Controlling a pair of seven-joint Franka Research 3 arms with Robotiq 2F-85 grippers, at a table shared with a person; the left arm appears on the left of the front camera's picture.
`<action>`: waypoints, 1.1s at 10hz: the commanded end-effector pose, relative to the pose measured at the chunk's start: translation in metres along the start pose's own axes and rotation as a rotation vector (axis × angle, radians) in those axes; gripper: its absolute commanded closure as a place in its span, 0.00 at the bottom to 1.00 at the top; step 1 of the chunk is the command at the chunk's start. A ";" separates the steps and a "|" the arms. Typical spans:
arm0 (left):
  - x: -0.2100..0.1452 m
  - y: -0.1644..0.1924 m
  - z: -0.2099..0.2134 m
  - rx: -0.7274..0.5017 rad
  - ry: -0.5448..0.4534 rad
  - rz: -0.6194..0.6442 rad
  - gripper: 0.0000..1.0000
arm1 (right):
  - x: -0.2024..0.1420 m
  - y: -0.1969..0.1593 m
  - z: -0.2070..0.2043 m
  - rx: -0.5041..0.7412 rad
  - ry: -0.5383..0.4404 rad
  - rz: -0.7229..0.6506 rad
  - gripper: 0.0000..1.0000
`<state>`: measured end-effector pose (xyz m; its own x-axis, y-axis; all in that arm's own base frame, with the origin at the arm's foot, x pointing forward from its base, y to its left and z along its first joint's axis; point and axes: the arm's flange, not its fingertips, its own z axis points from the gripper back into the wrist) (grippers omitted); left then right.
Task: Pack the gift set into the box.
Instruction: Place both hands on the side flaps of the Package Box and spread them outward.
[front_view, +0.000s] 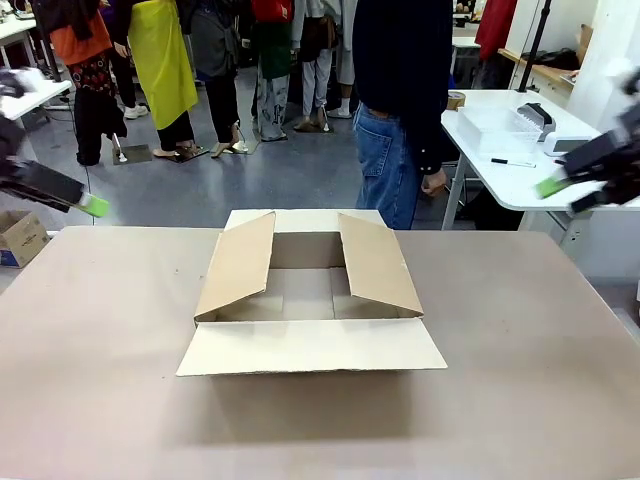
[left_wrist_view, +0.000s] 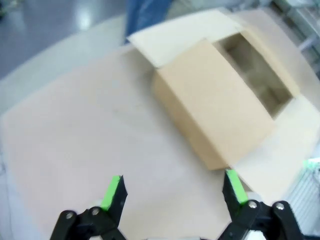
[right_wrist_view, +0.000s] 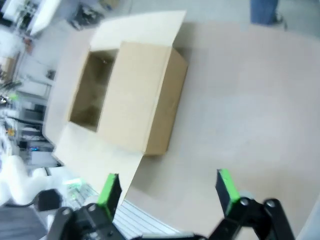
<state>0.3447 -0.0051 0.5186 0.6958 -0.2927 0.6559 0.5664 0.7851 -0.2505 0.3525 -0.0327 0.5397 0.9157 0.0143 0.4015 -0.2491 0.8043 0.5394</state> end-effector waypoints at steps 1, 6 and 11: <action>-0.058 0.067 0.014 -0.482 -0.027 0.170 0.00 | -0.001 -0.071 0.029 0.179 -0.102 -0.307 0.00; -0.133 0.165 0.013 -0.692 -0.358 0.580 0.00 | -0.070 -0.195 0.002 0.377 -0.251 -0.606 0.00; -0.146 0.148 0.030 -0.688 -0.276 0.398 0.00 | -0.066 -0.181 0.042 0.393 -0.208 -0.601 0.00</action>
<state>0.3159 0.1692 0.3992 0.8395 0.1401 0.5250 0.4800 0.2613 -0.8374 0.3262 -0.2035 0.4451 0.8631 -0.4995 0.0737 0.1416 0.3795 0.9143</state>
